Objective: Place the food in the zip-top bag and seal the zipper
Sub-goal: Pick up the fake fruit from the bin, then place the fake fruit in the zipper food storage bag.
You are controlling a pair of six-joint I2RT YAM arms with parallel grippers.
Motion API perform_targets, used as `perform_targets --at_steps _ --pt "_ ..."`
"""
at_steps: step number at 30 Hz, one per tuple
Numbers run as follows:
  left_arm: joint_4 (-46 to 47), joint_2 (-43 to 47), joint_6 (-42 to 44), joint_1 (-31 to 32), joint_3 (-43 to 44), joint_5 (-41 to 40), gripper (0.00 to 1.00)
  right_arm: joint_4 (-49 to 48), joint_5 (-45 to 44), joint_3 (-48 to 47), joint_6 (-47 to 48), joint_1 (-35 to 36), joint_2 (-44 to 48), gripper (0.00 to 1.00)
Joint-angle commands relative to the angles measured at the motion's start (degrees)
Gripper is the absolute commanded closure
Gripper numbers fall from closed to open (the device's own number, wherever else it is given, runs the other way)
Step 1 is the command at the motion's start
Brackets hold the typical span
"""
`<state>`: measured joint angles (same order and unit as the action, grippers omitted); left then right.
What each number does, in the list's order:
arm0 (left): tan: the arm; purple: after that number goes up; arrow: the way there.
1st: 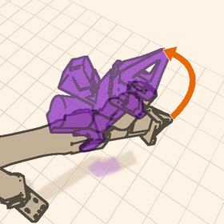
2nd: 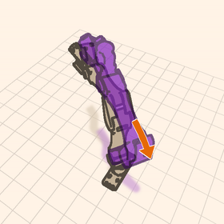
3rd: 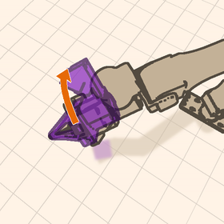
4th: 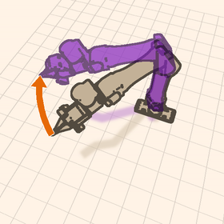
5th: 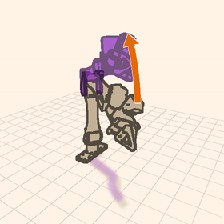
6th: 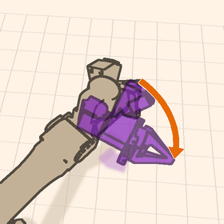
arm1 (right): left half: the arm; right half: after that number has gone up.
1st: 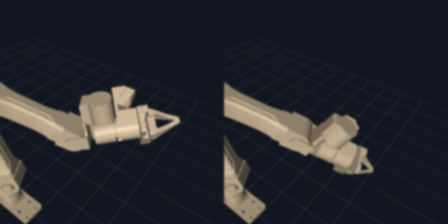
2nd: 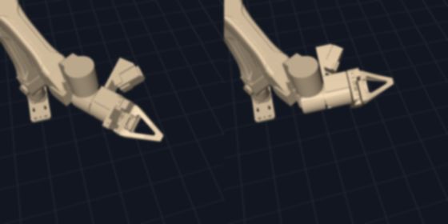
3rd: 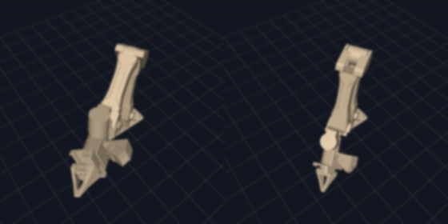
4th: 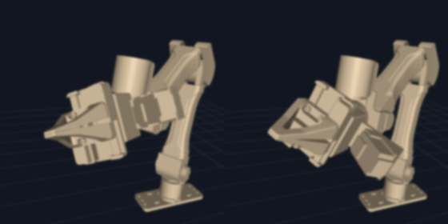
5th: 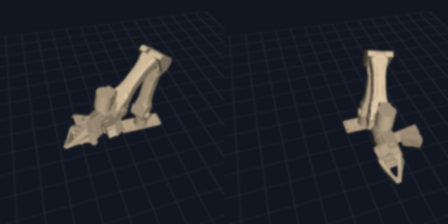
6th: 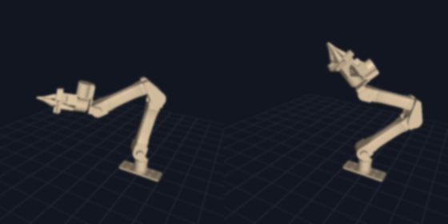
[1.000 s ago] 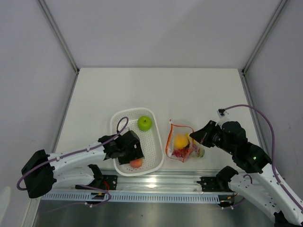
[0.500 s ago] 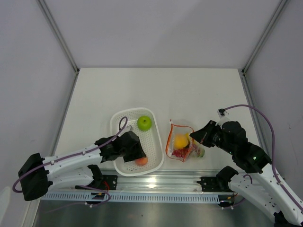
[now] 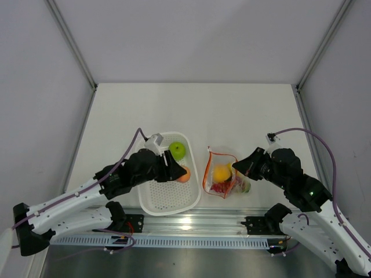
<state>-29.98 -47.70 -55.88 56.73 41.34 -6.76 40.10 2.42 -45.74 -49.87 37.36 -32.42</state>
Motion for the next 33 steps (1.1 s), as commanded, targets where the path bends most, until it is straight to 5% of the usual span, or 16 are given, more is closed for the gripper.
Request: perform_targets --at_steps 1,6,15,20,22,29,33 --pt "9.72 1.73 5.86 0.31 3.48 3.41 1.0 -1.51 0.04 0.38 -0.06 -0.19 -0.01 1.0" --pt "21.44 -1.94 8.59 0.92 4.61 15.17 0.99 -1.16 0.04 0.21 -0.14 -0.19 0.17 1.0" --pt "27.42 -12.13 9.82 6.1 9.36 18.19 0.95 -1.16 -0.04 0.12 -0.41 -0.19 0.43 1.0" --pt "27.96 -17.5 9.65 7.43 12.62 19.42 0.84 -1.51 0.48 0.21 -0.58 -0.19 0.34 1.0" --pt "27.43 -19.7 9.56 7.69 13.32 19.25 0.74 -1.34 0.4 0.03 -0.58 -0.19 0.52 1.0" --pt "24.19 -24.1 10.52 7.78 16.66 17.05 0.04 0.33 -0.39 -0.93 -0.32 -0.19 1.22 1.0" --pt "23.21 -24.37 11.05 7.78 17.55 16.26 0.01 0.68 -0.83 -1.11 -0.06 -0.19 1.58 1.0"
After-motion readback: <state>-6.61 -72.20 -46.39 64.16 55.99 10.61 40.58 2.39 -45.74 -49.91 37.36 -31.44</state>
